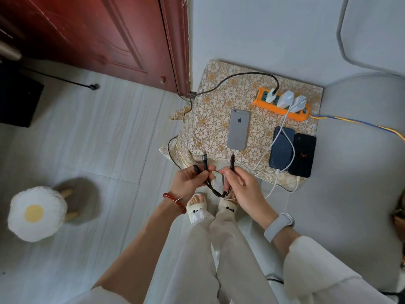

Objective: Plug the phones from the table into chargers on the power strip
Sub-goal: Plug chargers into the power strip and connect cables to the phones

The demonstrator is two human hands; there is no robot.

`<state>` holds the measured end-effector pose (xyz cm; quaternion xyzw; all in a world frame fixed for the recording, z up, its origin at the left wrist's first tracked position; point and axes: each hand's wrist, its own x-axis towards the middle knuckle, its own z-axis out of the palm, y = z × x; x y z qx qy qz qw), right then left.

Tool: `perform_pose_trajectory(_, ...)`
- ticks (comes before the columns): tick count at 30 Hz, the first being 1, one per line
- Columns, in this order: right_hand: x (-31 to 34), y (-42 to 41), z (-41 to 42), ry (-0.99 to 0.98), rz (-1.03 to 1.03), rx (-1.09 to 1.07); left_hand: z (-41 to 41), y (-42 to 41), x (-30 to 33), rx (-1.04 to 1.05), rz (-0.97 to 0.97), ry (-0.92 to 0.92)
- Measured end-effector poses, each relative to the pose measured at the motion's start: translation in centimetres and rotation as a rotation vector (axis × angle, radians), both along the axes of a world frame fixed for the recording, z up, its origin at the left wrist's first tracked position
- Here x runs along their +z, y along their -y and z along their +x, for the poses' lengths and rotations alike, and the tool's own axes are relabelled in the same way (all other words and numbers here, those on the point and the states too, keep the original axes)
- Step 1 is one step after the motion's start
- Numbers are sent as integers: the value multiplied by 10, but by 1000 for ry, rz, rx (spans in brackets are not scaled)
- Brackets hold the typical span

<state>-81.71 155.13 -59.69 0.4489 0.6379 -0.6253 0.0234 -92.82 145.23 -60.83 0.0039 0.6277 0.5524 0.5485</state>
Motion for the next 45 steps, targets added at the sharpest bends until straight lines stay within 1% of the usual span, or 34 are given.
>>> perform_pose_trajectory(3, 3, -2, -5, -51, -28, -28, -2, 0, 0, -31, 0, -32)
perform_pose_trajectory(7, 2, -2, -10, -62, -92, -70, -3, 0, -1, -95, -1, -42)
perform_pose_trajectory(8, 1, -2, -9, -51, -81, -87, -3, 0, -2, -104, -2, -34)
perform_pose_trajectory(10, -4, -2, -7, 16, 6, -113, -2, 1, -5, -122, -28, -13)
perform_pose_trajectory(12, -10, -2, -4, 108, 107, -105, 2, 0, -12, -109, -109, 8)
perform_pose_trajectory(15, -19, 0, -2, 180, 154, -90, 8, -4, -24, -24, -321, 32)
perform_pose_trajectory(16, -22, 0, -1, 202, 159, -95, 8, -5, -29, -42, -414, 2)
perform_pose_trajectory(18, -31, -1, 2, 262, 154, -120, 7, -7, -43, -207, -579, -96)
perform_pose_trajectory(20, -45, -3, 7, 348, 138, -99, 7, -11, -52, -319, -652, -175)
perform_pose_trajectory(24, -81, -12, 15, 523, 64, 34, 2, -32, -70, -329, -638, -335)
perform_pose_trajectory(27, -111, -30, 13, 594, 58, 96, -7, -56, -90, -333, -586, -426)
perform_pose_trajectory(30, -136, -45, 6, 568, 52, 55, -15, -83, -111, -311, -530, -450)
perform_pose_trajectory(34, -154, -63, 3, 521, 170, 15, -16, -124, -136, -344, -502, -540)
perform_pose_trajectory(38, -155, -81, 5, 445, 256, -110, -3, -158, -150, -362, -523, -668)
perform_pose_trajectory(41, -155, -89, 3, 355, 285, -131, 8, -173, -154, -281, -609, -670)
perform_pose_trajectory(43, -159, -95, -2, 310, 225, -150, 11, -178, -154, -229, -660, -629)
perform_pose_trajectory(45, -161, -100, -7, 273, 143, -213, 10, -180, -155, -213, -667, -571)
